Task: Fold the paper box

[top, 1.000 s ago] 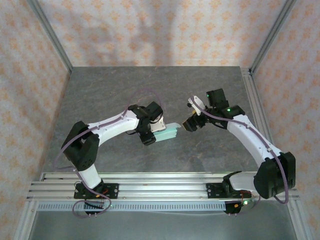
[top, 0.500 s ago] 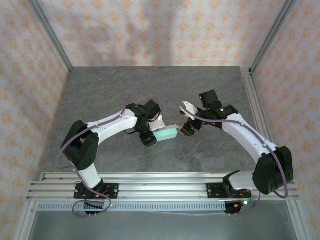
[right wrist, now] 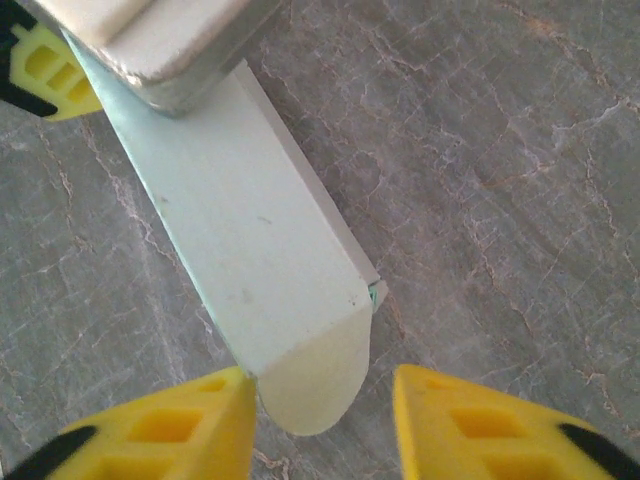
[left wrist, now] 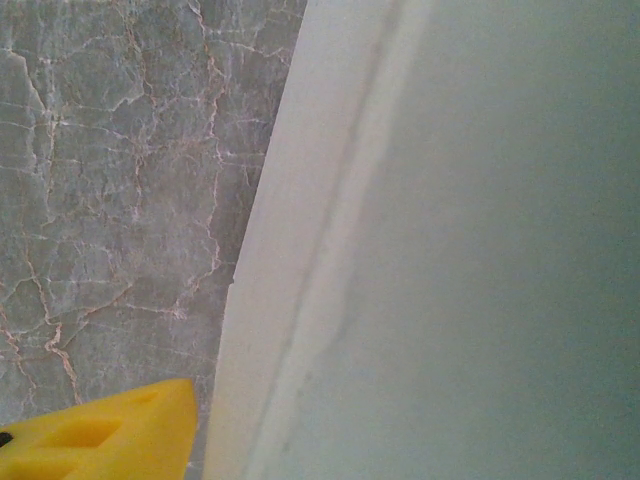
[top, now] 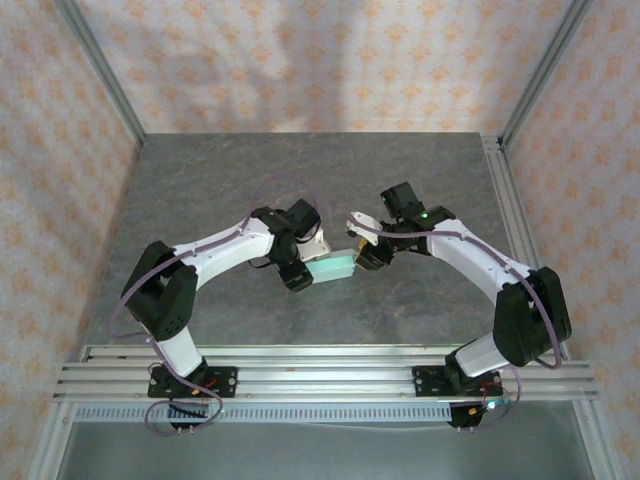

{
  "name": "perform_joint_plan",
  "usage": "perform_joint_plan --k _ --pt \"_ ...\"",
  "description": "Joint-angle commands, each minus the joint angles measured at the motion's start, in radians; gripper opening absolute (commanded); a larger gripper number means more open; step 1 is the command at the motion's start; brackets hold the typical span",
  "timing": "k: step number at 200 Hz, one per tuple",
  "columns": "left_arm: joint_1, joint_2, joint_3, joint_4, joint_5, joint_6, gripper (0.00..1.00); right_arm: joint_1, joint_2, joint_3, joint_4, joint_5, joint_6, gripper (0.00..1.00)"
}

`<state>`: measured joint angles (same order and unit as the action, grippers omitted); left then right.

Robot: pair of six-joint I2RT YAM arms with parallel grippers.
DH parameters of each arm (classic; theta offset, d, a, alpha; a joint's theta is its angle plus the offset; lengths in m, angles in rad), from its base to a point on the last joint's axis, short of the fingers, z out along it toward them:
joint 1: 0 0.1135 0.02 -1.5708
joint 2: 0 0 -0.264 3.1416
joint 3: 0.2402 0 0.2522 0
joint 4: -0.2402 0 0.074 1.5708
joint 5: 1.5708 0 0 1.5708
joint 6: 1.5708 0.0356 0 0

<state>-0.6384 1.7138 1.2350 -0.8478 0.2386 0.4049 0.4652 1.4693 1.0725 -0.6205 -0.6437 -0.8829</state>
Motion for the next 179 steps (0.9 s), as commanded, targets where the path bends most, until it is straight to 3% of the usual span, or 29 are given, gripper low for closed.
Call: perform_joint_plan --k 1,35,89,127,161,179 --pt "0.009 -0.008 0.000 -0.002 0.015 -0.015 0.67 0.009 0.015 0.033 0.011 0.015 0.005 0.31" --pt "0.008 -0.004 0.008 -0.005 0.017 -0.031 0.67 0.009 0.010 0.028 0.009 0.028 0.017 0.15" --pt "0.011 0.004 0.009 0.006 0.035 -0.052 0.68 0.009 0.005 0.012 0.037 0.058 0.060 0.00" --pt "0.010 -0.003 -0.003 0.019 0.023 -0.075 0.72 0.010 -0.015 0.012 0.041 0.082 0.090 0.00" --pt "0.010 -0.026 -0.040 0.063 -0.003 -0.101 0.90 0.009 -0.013 0.037 0.006 0.087 0.100 0.00" --pt "0.009 -0.044 -0.069 0.093 -0.016 -0.117 0.91 0.009 0.002 0.057 -0.023 0.097 0.105 0.00"
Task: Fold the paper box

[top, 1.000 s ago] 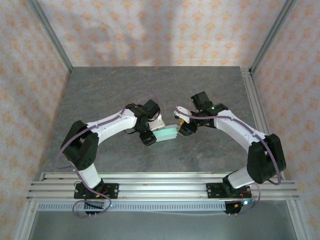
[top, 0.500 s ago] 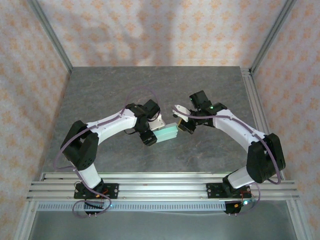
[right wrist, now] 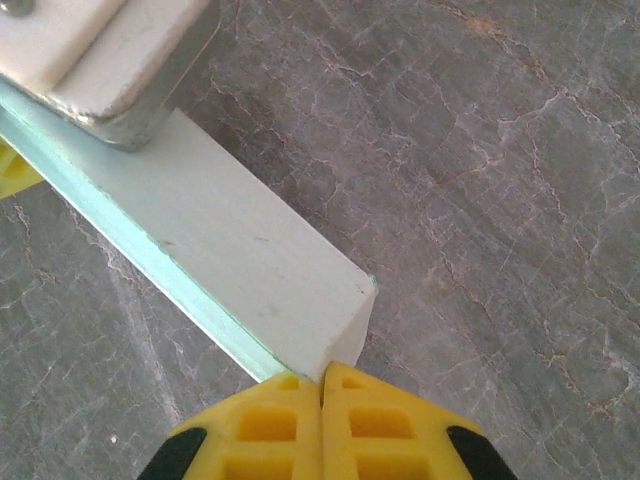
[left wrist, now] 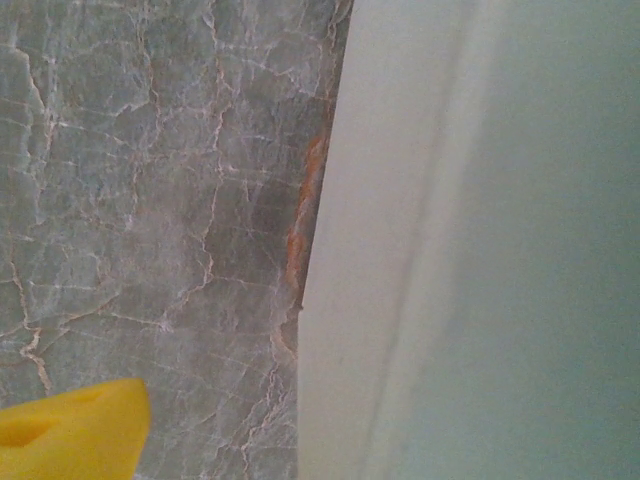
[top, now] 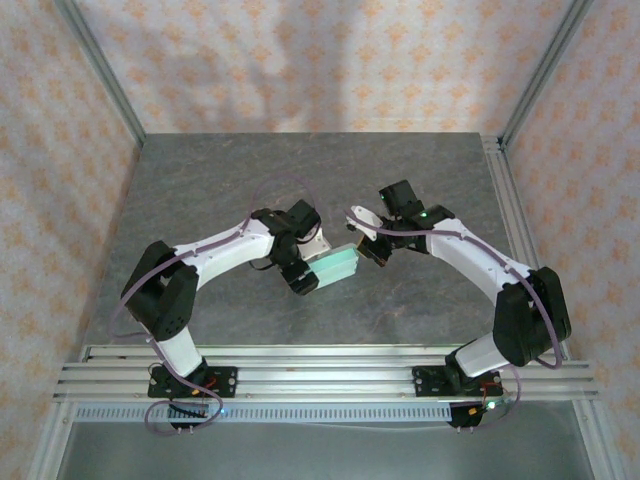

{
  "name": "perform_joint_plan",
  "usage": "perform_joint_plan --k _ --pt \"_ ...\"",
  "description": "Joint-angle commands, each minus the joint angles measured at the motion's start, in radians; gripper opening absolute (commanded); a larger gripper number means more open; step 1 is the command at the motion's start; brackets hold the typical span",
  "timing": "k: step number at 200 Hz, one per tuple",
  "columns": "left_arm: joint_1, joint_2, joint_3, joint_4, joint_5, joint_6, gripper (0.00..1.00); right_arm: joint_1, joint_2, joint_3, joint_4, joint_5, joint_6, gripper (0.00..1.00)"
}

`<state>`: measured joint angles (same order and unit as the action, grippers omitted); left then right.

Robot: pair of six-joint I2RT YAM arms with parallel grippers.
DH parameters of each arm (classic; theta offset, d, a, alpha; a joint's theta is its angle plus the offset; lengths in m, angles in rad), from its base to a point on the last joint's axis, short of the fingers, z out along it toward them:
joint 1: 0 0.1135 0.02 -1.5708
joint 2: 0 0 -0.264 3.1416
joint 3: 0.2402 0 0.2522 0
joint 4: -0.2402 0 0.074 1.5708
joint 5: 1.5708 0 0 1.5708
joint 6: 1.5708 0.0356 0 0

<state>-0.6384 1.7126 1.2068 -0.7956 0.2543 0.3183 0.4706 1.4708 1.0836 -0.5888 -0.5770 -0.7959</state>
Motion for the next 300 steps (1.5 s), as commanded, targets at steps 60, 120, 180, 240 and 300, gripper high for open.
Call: perform_joint_plan --k 60,120,180,240,300 --pt "0.010 -0.116 -0.140 0.164 -0.039 -0.081 0.98 0.003 0.022 0.101 -0.113 0.038 0.038 0.00" --pt "0.027 -0.254 -0.318 0.432 -0.013 -0.128 1.00 0.003 0.046 0.122 -0.142 0.052 0.041 0.00" --pt "0.045 -0.234 -0.317 0.486 0.001 -0.133 0.91 0.004 0.099 0.191 -0.206 0.043 0.089 0.00" --pt "0.045 -0.155 -0.259 0.457 0.030 -0.134 0.77 0.004 0.179 0.311 -0.333 0.062 0.197 0.00" --pt "0.045 -0.123 -0.231 0.430 0.032 -0.129 0.80 0.003 0.193 0.365 -0.355 0.052 0.376 0.00"
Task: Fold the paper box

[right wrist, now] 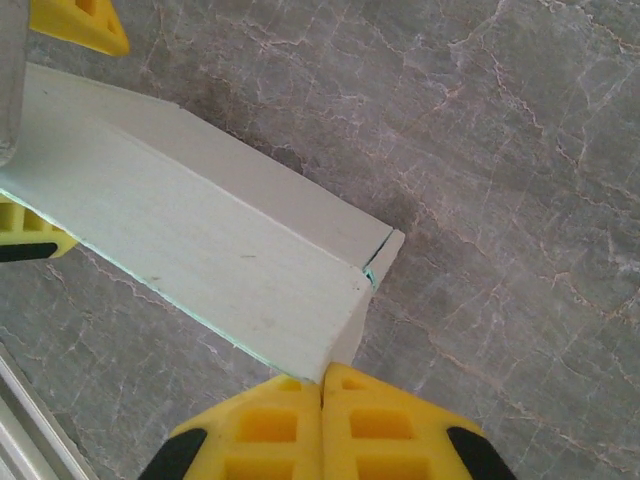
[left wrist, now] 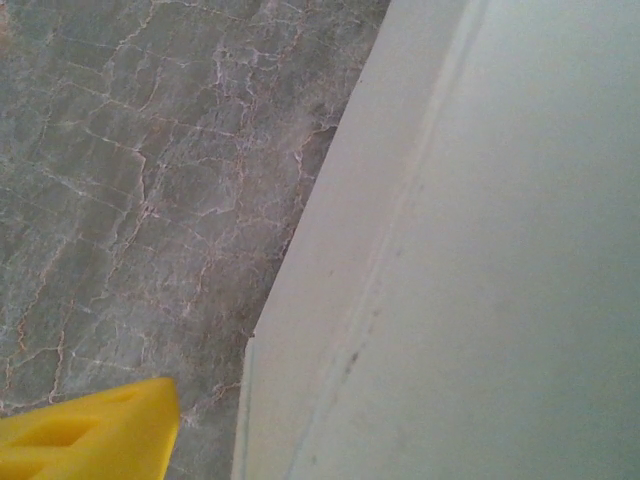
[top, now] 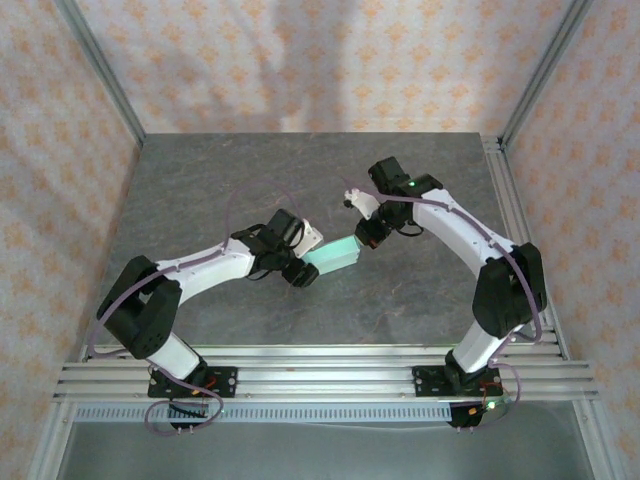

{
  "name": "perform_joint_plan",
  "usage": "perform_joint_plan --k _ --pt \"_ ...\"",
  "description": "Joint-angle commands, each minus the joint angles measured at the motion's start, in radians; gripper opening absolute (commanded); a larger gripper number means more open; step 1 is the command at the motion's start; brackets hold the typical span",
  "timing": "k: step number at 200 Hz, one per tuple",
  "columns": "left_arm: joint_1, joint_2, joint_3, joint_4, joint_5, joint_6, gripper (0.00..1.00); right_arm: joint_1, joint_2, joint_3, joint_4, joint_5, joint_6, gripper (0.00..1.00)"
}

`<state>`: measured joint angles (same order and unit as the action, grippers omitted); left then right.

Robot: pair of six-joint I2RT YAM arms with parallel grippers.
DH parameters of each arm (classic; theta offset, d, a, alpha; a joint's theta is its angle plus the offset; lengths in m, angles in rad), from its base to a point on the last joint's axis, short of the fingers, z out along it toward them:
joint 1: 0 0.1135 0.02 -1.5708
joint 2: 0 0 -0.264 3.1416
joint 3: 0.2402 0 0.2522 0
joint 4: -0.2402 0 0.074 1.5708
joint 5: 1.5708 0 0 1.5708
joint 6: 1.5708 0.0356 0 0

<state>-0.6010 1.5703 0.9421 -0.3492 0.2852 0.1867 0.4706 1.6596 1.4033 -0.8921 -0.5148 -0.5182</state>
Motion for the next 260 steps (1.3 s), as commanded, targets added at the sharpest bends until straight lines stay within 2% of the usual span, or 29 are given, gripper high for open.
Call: perform_joint_plan --k 1,67,95,135,171,227,260 --pt "0.007 0.019 0.034 -0.016 0.001 0.003 0.80 0.003 0.004 0.046 -0.052 -0.012 0.099 0.00" --pt "0.007 0.055 0.068 -0.045 -0.008 0.005 0.78 0.003 0.062 0.132 -0.172 -0.063 0.090 0.00" --pt "0.007 0.059 0.069 -0.040 -0.018 0.000 0.86 0.003 0.057 0.115 -0.159 -0.034 0.083 0.00" --pt "0.007 0.045 0.017 0.073 0.023 -0.044 0.88 -0.025 0.093 0.111 -0.183 -0.005 0.068 0.00" --pt "0.007 0.002 -0.074 0.237 0.054 -0.065 1.00 -0.037 0.089 0.114 -0.188 -0.002 0.049 0.00" --pt "0.007 -0.058 -0.220 0.455 0.083 -0.068 1.00 -0.049 0.115 0.148 -0.221 0.001 0.034 0.00" --pt "0.007 -0.086 -0.253 0.483 0.090 -0.058 1.00 -0.050 0.121 0.173 -0.235 -0.007 0.032 0.00"
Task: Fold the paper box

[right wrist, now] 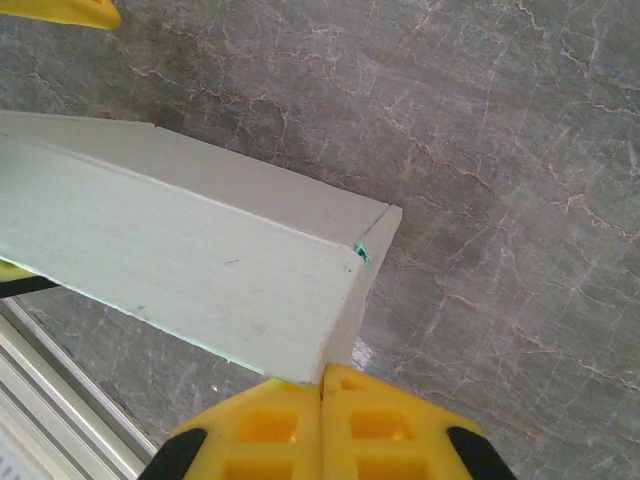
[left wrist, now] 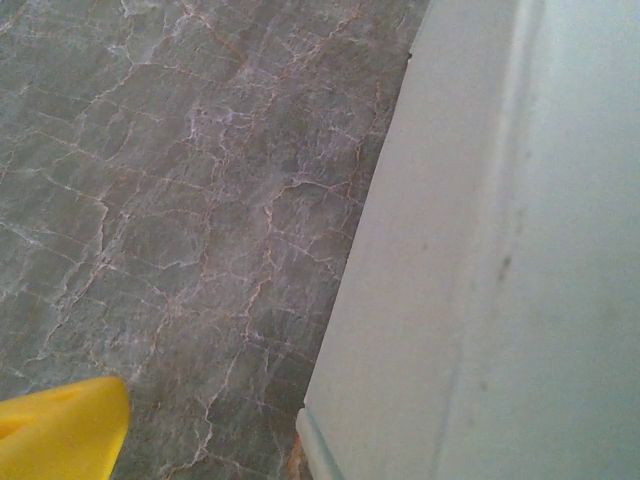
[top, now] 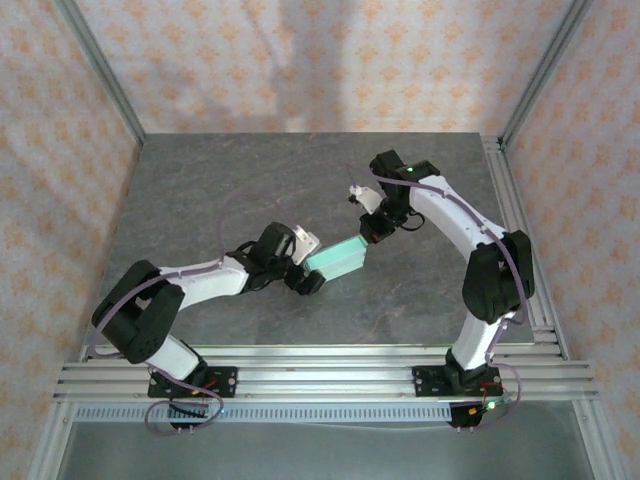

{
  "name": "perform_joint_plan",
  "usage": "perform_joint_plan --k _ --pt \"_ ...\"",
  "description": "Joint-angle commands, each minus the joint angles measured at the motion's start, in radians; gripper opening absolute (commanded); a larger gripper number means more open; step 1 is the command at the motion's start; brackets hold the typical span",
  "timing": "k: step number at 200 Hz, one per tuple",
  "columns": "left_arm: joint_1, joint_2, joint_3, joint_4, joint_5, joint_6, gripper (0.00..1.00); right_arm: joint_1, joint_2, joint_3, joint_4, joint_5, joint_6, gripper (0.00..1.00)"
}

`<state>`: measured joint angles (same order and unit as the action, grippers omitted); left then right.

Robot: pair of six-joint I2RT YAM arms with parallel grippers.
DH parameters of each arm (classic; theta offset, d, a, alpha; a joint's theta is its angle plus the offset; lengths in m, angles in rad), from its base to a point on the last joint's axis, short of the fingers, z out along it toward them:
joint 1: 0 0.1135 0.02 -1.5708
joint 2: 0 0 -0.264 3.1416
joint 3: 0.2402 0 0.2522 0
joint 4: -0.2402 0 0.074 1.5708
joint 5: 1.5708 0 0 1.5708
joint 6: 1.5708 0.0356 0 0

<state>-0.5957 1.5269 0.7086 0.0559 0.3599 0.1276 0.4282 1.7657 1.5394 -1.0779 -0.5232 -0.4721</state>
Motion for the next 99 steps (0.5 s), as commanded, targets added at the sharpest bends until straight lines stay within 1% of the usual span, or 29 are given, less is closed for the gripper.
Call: perform_joint_plan --k 1,14,27,56,70,88,99 --pt "0.002 -0.043 -0.020 0.078 0.016 0.001 1.00 -0.008 0.016 0.037 -0.050 0.002 -0.014 0.00" --pt "0.002 -0.050 -0.031 0.090 0.022 0.001 1.00 -0.008 0.014 0.037 -0.051 0.004 -0.014 0.00" --pt "0.002 -0.053 -0.045 0.112 0.030 -0.001 0.97 -0.008 0.016 0.037 -0.054 0.006 -0.015 0.00" --pt "0.002 -0.038 -0.049 0.123 0.075 -0.006 0.83 -0.008 0.021 0.041 -0.061 0.007 -0.010 0.00" --pt "0.002 -0.033 -0.043 0.116 0.099 -0.008 0.75 -0.007 0.024 0.046 -0.065 0.009 -0.004 0.00" --pt "0.002 -0.036 -0.046 0.113 0.108 -0.009 0.71 -0.007 0.028 0.059 -0.074 0.005 0.016 0.00" --pt "0.002 -0.037 -0.049 0.106 0.105 -0.003 0.71 -0.006 0.028 0.075 -0.088 0.010 0.046 0.00"
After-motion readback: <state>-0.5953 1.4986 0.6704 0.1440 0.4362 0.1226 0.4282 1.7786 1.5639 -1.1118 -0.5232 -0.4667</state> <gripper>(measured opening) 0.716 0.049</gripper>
